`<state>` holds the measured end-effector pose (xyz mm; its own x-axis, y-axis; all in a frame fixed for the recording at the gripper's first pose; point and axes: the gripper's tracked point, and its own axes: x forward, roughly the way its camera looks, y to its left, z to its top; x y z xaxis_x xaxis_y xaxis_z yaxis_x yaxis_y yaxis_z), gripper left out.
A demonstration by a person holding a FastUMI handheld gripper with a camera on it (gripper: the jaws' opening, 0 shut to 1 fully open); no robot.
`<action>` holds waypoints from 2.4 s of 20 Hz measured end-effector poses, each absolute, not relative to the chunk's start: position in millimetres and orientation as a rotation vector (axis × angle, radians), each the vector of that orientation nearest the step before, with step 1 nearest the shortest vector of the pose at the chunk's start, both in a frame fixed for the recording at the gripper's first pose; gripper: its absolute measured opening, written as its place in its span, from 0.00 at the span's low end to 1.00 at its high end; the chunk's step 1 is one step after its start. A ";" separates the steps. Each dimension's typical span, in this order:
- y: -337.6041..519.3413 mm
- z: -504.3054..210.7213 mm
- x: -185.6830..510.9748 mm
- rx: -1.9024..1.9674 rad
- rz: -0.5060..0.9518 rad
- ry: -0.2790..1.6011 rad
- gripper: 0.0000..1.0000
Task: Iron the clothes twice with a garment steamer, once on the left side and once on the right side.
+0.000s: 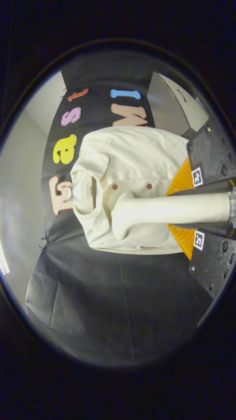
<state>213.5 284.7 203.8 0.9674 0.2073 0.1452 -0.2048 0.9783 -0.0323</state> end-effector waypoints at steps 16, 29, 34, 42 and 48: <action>297.5 56.2 298.5 -0.017 0.203 0.160 0.33; 306.6 -74.0 286.0 0.045 0.228 0.449 0.30; 302.0 -94.3 272.4 0.040 0.237 0.504 0.29; 287.7 -114.1 239.5 0.043 0.249 0.600 0.28; 274.3 -127.4 218.0 0.020 0.249 0.656 0.28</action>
